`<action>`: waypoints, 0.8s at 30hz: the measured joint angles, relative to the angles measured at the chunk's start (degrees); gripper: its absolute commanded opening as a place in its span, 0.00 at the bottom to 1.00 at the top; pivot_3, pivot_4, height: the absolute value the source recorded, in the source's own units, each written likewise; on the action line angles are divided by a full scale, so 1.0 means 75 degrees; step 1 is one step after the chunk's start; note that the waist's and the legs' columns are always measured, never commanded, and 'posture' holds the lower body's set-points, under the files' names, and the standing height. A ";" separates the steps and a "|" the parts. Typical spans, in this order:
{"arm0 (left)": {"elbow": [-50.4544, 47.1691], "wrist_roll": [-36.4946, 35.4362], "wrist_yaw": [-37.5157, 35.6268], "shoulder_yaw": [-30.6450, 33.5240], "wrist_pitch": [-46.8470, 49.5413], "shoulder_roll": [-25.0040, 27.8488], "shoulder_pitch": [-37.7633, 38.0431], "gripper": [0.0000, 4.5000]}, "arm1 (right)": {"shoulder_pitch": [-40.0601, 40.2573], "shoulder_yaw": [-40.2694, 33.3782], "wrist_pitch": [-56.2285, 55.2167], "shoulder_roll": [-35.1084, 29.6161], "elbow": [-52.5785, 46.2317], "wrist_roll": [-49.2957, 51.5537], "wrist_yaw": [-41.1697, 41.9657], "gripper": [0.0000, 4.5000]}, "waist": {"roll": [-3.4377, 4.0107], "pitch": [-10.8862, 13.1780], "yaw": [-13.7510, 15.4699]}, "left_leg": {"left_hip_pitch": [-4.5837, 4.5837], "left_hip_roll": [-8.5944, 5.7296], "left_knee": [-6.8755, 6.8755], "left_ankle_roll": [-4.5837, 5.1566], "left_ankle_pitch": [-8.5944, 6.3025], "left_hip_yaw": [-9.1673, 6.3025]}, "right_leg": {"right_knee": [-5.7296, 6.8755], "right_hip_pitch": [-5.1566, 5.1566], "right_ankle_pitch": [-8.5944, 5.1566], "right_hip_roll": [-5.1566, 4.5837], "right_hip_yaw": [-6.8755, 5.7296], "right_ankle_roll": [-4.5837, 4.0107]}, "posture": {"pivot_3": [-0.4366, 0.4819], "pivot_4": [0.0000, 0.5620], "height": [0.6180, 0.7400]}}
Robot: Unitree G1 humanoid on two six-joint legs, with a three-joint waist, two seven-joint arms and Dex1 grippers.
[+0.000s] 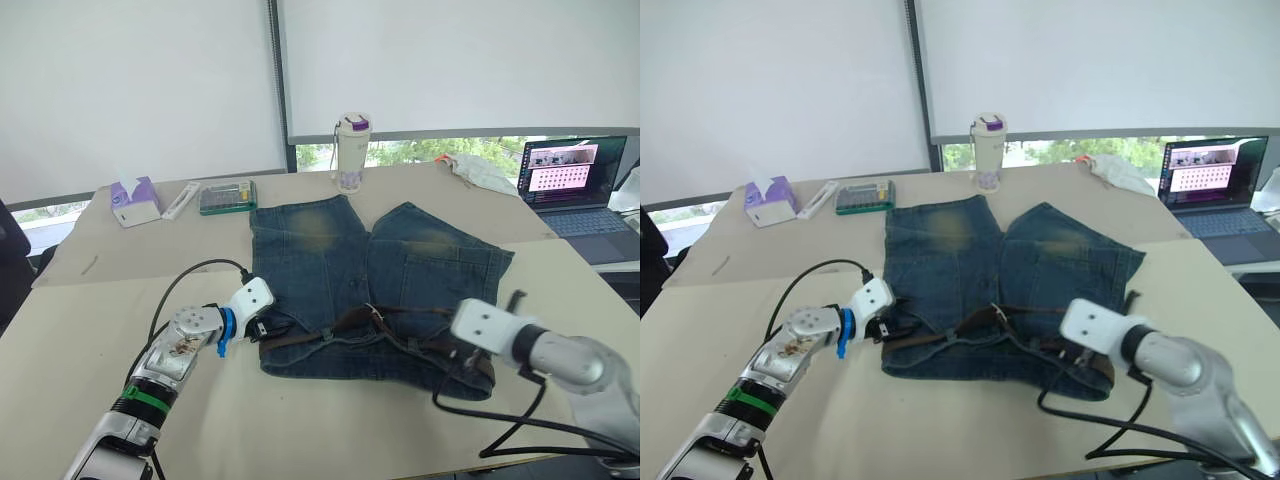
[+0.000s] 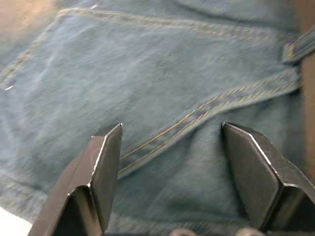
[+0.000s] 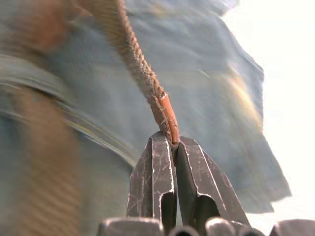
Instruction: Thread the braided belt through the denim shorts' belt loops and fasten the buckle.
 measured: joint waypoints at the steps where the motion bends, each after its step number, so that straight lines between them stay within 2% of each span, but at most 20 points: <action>1: -0.0018 -0.0015 0.0010 0.0048 -0.0039 -0.0048 0.0060 0.75 | 0.0076 -0.0112 0.0061 0.0000 -0.0013 0.0000 -0.0022 0.00 | 0.0003 -0.0002 0.0004 | -0.0001 0.0002 0.0000 0.0000 0.0000 -0.0001 | 0.0003 -0.0001 -0.0003 -0.0005 0.0001 0.0004 | 0.48 0.27 1.00; 7: -0.0029 0.0173 0.0041 0.0074 -0.0424 -0.0064 0.0307 0.75 | 0.0182 -0.0419 0.0749 0.0141 -0.0310 0.0010 -0.0131 0.00 | 0.0006 -0.0006 -0.0003 | 0.0003 0.0002 0.0003 0.0032 -0.0018 0.0013 | 0.0006 0.0000 -0.0005 -0.0008 0.0019 0.0009 | 0.48 0.27 1.00; 12: -0.0028 0.0317 0.0146 -0.0014 -0.0622 -0.0068 0.0362 0.75 | -0.0219 -0.0511 0.2538 -0.0066 -0.0714 -0.0293 -0.0305 0.00 | 0.0013 -0.0012 0.0016 | 0.0004 -0.0002 0.0005 0.0035 -0.0020 0.0014 | 0.0008 -0.0001 -0.0007 -0.0018 0.0023 0.0011 | 0.48 0.27 1.00; 15: -0.0027 0.0352 0.0202 -0.0016 -0.0744 -0.0065 0.0422 0.75 | -0.0442 -0.0638 0.2957 -0.0244 -0.1030 -0.0267 -0.0275 0.00 | 0.0013 -0.0012 0.0013 | 0.0004 -0.0001 0.0005 0.0040 -0.0023 0.0013 | 0.0007 -0.0001 -0.0008 -0.0017 0.0022 0.0013 | 0.48 0.27 1.00; 19: -0.0077 0.0110 0.0163 0.0291 -0.0708 -0.0139 0.0513 0.75 | -0.0415 -0.0685 0.3371 -0.0132 -0.2095 0.0910 0.0616 0.00 | 0.0009 -0.0011 -0.0016 | 0.0005 0.0011 0.0004 0.0063 -0.0036 0.0013 | 0.0005 -0.0001 -0.0011 -0.0012 0.0021 0.0018 | 0.48 0.27 1.00; 21: -0.0339 -0.0514 -0.0107 0.0530 0.0155 -0.0270 0.0524 0.75 | -0.0216 -0.0524 0.3414 -0.0258 -0.2404 0.1328 0.0990 0.00 | 0.0011 -0.0009 -0.0014 | -0.0008 0.0006 0.0010 0.0065 -0.0037 0.0013 | 0.0013 -0.0011 -0.0011 -0.0016 0.0020 0.0019 | 0.48 0.27 1.00; 22: -0.0697 -0.1036 -0.0321 0.0698 0.0811 -0.0294 0.0491 0.87 | -0.0203 -0.0354 0.3428 -0.0413 -0.2414 0.1488 0.1137 0.00 | -0.0015 0.0011 -0.0013 | -0.0016 0.0001 0.0016 0.0066 -0.0037 0.0010 | 0.0026 -0.0019 -0.0012 -0.0025 0.0012 0.0020 | 0.48 0.27 1.00; 24: -0.1332 -0.1821 -0.0608 0.0869 0.1803 -0.0327 0.0113 1.00 | -0.0436 -0.0207 0.3527 -0.0472 -0.2400 0.1744 0.1240 0.00 | -0.0065 0.0042 0.0007 | -0.0025 -0.0004 0.0038 0.0064 -0.0036 -0.0012 | 0.0028 -0.0015 -0.0011 -0.0030 -0.0020 0.0019 | 0.48 0.27 1.00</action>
